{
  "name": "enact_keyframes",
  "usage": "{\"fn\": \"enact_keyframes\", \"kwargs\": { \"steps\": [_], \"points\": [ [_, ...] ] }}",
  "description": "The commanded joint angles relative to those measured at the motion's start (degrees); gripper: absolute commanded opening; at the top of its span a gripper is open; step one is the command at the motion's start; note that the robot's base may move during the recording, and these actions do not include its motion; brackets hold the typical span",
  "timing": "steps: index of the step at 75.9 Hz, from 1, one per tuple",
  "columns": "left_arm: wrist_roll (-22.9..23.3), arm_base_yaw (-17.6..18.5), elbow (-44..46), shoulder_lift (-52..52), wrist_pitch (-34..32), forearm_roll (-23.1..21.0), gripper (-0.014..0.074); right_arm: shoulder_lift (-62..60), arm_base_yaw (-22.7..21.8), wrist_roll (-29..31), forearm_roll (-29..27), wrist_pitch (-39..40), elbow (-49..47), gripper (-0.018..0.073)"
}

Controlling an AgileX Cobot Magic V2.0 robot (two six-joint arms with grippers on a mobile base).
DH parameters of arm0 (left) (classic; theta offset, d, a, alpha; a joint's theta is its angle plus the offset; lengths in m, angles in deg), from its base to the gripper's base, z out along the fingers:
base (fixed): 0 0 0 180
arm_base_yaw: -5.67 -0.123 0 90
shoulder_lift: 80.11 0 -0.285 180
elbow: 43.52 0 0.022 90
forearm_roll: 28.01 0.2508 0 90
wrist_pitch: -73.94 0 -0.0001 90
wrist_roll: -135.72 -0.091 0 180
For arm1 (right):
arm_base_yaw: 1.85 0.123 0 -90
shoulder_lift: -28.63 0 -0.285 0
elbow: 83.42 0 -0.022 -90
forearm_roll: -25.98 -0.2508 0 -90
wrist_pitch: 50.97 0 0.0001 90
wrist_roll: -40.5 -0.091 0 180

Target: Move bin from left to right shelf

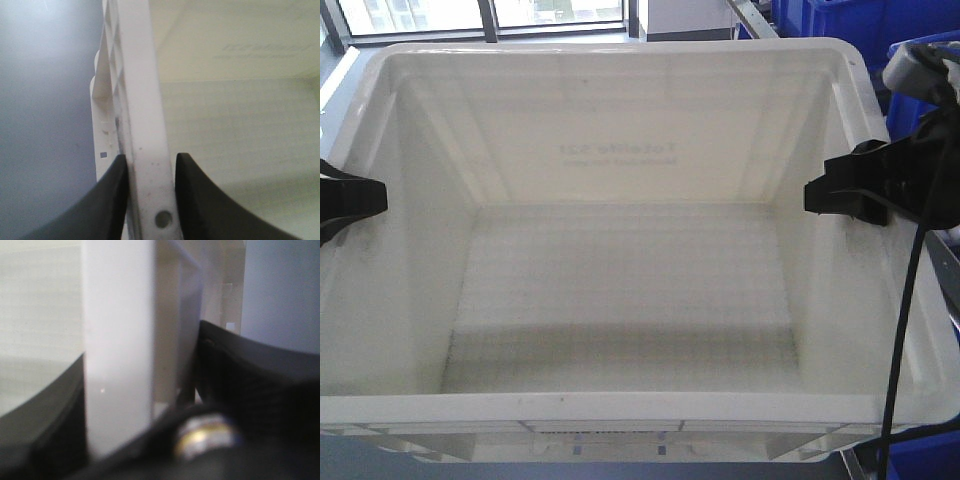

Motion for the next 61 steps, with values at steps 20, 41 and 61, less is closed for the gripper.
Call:
{"fn": "enact_keyframes", "kwargs": {
  "steps": [20,41,61],
  "points": [
    [-0.9,0.5,2.5,-1.7,-7.5,-4.4,-0.0006,-1.9,0.2,1.6,-6.4,4.4,-2.6,-0.0006],
    [-0.9,0.5,2.5,-1.7,-7.5,-4.4,-0.0006,-1.9,0.2,1.6,-6.4,4.4,-2.5,-0.0006],
    [-0.9,0.5,2.5,-1.7,-7.4,-4.4,-0.0006,-1.9,0.2,1.6,-6.4,4.4,-2.5,-0.0006]
  ]
}}
